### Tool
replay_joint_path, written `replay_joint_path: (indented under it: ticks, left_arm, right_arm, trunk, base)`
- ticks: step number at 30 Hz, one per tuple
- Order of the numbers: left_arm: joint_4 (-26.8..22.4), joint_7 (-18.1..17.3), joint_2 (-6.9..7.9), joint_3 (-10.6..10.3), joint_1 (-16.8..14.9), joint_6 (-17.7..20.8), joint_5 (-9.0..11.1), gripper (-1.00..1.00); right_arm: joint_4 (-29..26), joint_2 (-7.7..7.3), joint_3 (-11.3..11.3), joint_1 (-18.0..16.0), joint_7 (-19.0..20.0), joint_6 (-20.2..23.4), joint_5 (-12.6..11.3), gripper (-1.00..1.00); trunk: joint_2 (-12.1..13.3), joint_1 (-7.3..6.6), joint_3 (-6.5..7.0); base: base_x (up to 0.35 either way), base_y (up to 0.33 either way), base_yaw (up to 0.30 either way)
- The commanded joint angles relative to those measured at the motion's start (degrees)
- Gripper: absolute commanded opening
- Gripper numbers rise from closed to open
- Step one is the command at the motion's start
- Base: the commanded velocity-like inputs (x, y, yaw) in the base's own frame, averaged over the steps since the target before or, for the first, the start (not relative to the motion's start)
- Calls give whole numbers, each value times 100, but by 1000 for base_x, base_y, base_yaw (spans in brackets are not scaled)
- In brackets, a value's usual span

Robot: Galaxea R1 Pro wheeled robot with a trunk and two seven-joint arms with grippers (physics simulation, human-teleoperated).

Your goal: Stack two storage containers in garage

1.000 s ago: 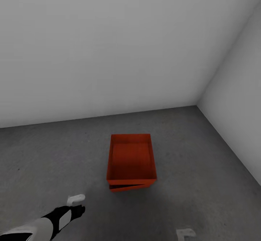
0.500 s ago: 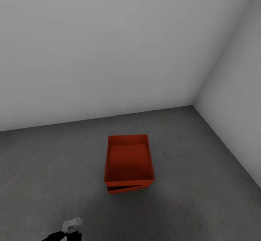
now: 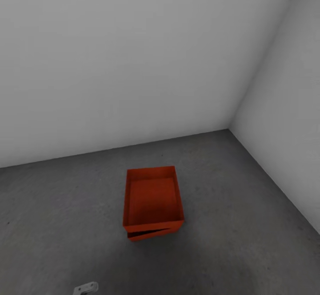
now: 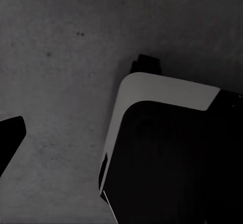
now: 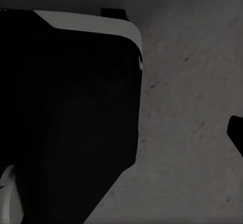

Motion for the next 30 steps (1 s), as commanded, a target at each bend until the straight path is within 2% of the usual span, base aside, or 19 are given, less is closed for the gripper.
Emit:
replay_joint_path:
  ticks: [1,30]
  left_arm:
    - [-1,21,-2,-5,-2,23,42,100]
    - [-10,43,-1,-5,1,18,34,100]
  right_arm:
    - [17,6,47,-6,-6,-26,-55,100]
    - [17,19,46,-2,-11,-37,-50,100]
  trunk:
    - [-4,1,-3]
    - [-4,1,231]
  base:
    - [0,0,-19]
    - [0,0,-1]
